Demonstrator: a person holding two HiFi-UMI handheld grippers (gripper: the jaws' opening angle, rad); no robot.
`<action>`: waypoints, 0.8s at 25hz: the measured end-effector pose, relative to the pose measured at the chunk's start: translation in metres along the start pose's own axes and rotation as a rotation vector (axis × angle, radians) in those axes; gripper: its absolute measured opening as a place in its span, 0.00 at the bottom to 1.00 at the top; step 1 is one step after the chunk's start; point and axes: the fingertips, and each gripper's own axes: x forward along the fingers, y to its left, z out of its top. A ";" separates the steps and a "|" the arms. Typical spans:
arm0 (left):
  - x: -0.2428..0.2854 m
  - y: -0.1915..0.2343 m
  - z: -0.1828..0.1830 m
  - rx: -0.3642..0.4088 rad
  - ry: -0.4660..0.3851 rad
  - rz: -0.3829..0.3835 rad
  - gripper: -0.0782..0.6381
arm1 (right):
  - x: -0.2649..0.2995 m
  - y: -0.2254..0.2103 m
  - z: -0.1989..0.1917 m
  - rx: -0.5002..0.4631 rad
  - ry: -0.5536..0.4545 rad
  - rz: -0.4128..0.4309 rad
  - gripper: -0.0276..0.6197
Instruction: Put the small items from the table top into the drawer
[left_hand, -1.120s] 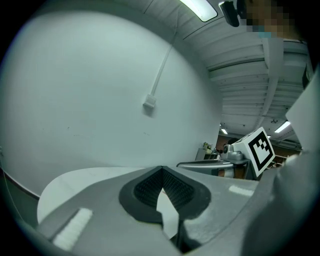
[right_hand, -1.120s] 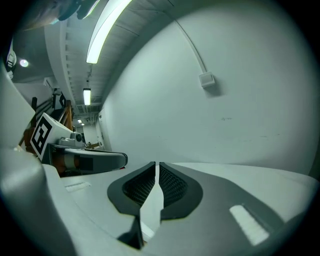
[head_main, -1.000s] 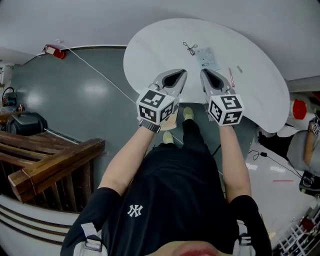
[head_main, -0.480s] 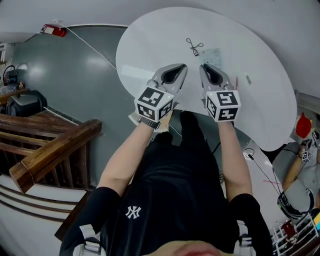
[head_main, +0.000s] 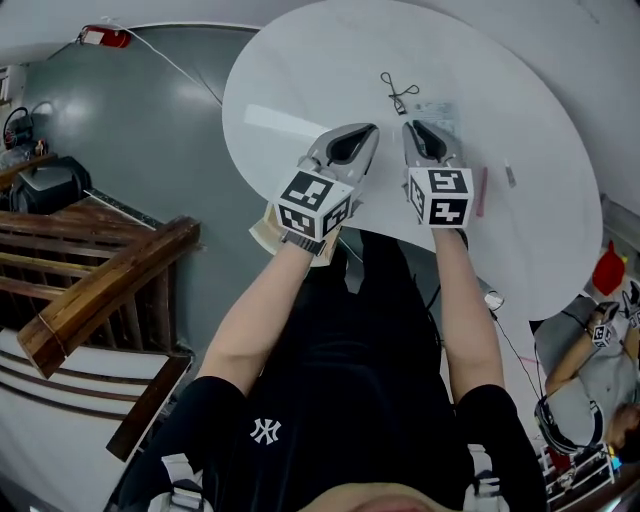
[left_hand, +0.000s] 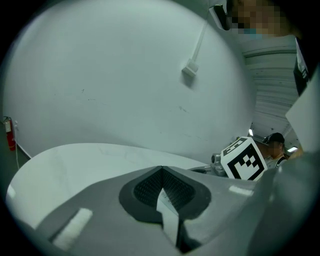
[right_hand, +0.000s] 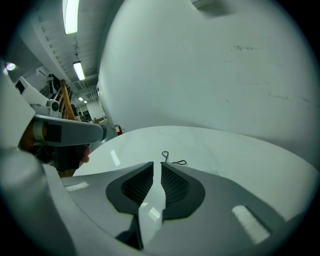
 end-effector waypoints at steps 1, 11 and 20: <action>0.002 0.002 -0.002 -0.006 0.002 0.002 0.11 | 0.005 -0.002 -0.003 -0.005 0.016 -0.006 0.16; 0.029 0.017 -0.021 -0.033 0.026 0.001 0.11 | 0.046 -0.020 -0.023 -0.069 0.107 -0.031 0.16; 0.034 0.022 -0.027 -0.048 0.038 0.001 0.11 | 0.060 -0.021 -0.025 -0.119 0.134 -0.042 0.13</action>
